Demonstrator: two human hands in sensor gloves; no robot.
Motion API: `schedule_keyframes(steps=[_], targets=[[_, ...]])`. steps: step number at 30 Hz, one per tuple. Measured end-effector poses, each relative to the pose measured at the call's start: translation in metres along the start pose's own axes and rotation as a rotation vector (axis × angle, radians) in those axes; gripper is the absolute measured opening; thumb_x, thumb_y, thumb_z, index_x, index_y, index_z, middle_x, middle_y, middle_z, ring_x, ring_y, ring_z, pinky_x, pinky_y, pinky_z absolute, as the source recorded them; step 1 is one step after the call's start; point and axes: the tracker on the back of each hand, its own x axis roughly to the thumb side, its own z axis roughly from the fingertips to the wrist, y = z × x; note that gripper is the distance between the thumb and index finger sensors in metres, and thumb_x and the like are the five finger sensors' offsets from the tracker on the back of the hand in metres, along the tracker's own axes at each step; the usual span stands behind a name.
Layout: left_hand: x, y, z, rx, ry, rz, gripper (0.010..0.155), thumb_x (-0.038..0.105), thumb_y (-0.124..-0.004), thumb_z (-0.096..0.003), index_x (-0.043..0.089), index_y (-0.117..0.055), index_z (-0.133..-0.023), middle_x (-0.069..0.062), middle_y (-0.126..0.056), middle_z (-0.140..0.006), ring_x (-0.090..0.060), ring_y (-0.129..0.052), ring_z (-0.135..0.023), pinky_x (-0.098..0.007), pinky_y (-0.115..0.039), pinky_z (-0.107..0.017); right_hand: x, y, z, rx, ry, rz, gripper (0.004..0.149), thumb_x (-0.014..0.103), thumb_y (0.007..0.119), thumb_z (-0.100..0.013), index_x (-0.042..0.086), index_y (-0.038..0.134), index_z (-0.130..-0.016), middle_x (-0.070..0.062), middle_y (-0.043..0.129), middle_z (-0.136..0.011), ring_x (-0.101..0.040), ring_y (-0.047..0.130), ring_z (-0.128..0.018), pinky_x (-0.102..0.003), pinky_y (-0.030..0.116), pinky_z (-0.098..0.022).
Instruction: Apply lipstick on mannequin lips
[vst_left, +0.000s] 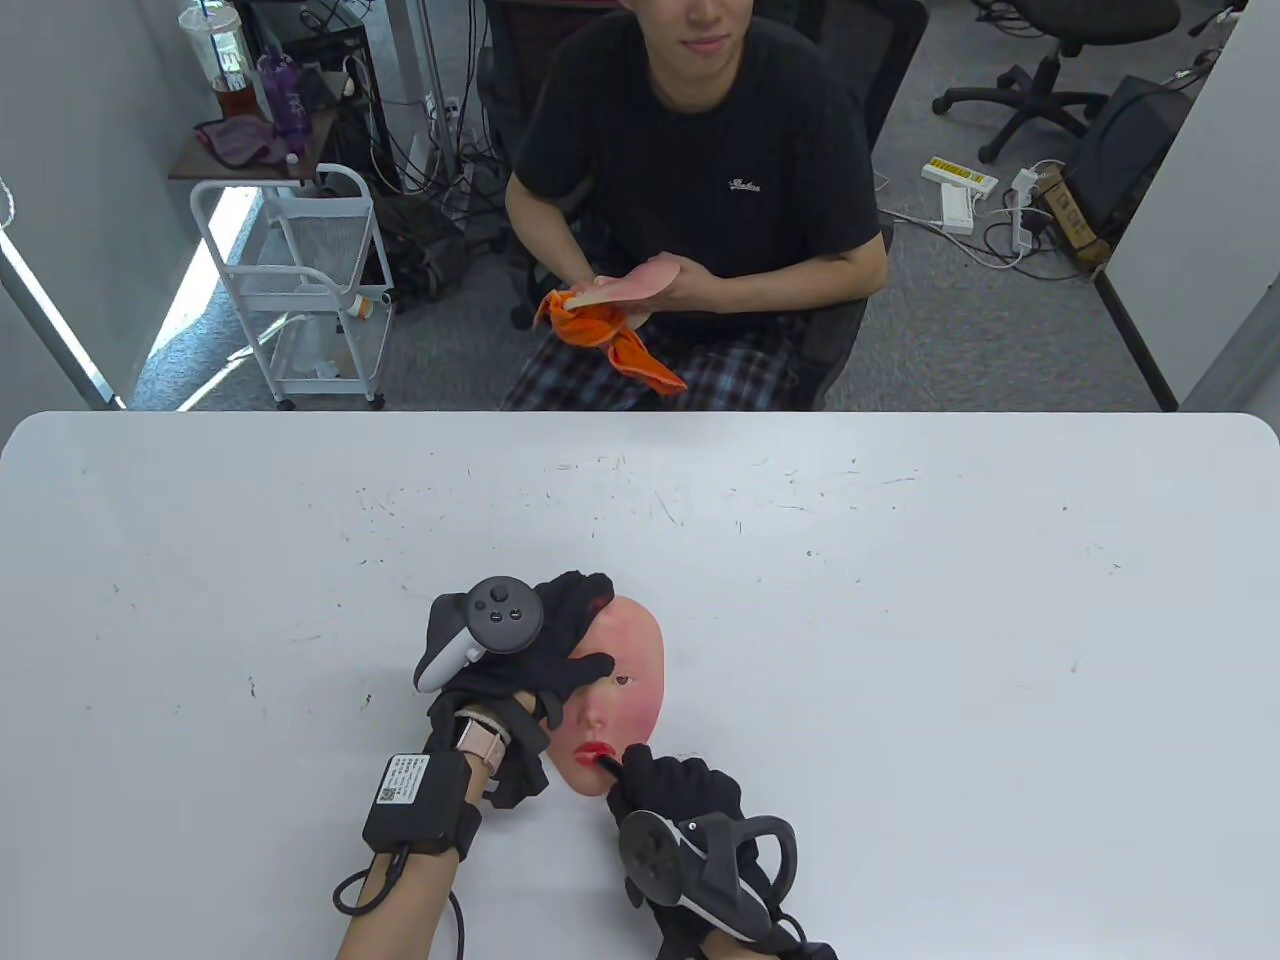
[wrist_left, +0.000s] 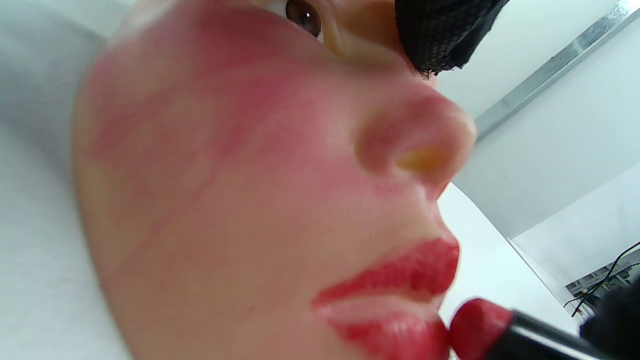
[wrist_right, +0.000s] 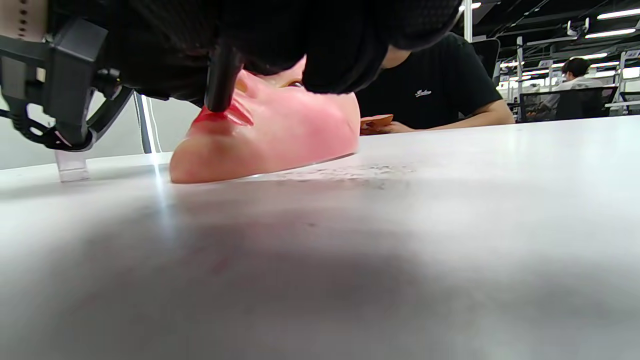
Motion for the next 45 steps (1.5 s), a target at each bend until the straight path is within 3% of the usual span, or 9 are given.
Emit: schedule_keyframes(steps=[11,18,30,34,39,45], targets=[[0.000,0.000,0.000,0.002,0.000,0.001,0.083,0.050,-0.075,-0.0514,0.050,-0.020,-0.114,0.008,-0.011,-0.123,-0.030,-0.011,-0.113,-0.060,-0.025,-0.083,0.000,0.001,0.000,-0.045,0.035,0.060,0.051,0.045,0.075,-0.047,0.014,0.081,-0.087,0.001,0.093,-0.051,-0.025,0.092,-0.050,-0.044,0.075,-0.044],[0.000,0.000,0.000,0.000,0.002,-0.001,0.083,0.050,-0.075,-0.0513,0.050,-0.020,-0.114,0.008,-0.011,-0.123,-0.030,-0.011,-0.113,-0.060,-0.025,-0.083,-0.002,0.000,0.000,0.001,0.007,0.038,0.051,0.044,0.076,-0.047,0.013,0.081,-0.087,0.001,0.093,-0.050,-0.025,0.092,-0.050,-0.044,0.076,-0.044],[0.000,0.000,0.000,0.000,0.001,-0.001,0.083,0.050,-0.075,-0.0513,0.050,-0.020,-0.114,0.008,-0.011,-0.123,-0.030,-0.011,-0.113,-0.060,-0.025,-0.083,0.004,-0.002,0.003,-0.010,-0.012,0.058,0.051,0.044,0.076,-0.047,0.013,0.082,-0.086,0.000,0.093,-0.049,-0.025,0.093,-0.048,-0.044,0.076,-0.043],[0.000,0.000,0.000,0.000,0.002,-0.003,0.083,0.050,-0.075,-0.0513,0.050,-0.020,-0.114,0.008,-0.011,-0.123,-0.030,-0.011,-0.113,-0.060,-0.025,-0.083,0.004,0.000,0.002,-0.011,0.017,0.134,0.051,0.044,0.076,-0.047,0.013,0.082,-0.086,0.000,0.093,-0.049,-0.025,0.093,-0.048,-0.044,0.076,-0.043],[0.000,0.000,0.000,-0.002,0.001,-0.002,0.083,0.050,-0.075,-0.0512,0.050,-0.020,-0.114,0.008,-0.011,-0.123,-0.030,-0.011,-0.113,-0.060,-0.025,-0.083,0.011,0.000,0.002,-0.046,-0.055,0.095,0.051,0.045,0.076,-0.047,0.014,0.081,-0.087,0.001,0.093,-0.050,-0.025,0.092,-0.050,-0.044,0.075,-0.045],[0.000,0.000,0.000,-0.001,0.002,-0.004,0.083,0.050,-0.075,-0.0512,0.050,-0.020,-0.114,0.008,-0.011,-0.123,-0.030,-0.011,-0.113,-0.060,-0.025,-0.083,0.027,0.003,-0.004,-0.049,-0.091,0.182,0.051,0.045,0.075,-0.047,0.015,0.081,-0.088,0.001,0.093,-0.051,-0.025,0.092,-0.050,-0.044,0.075,-0.045]])
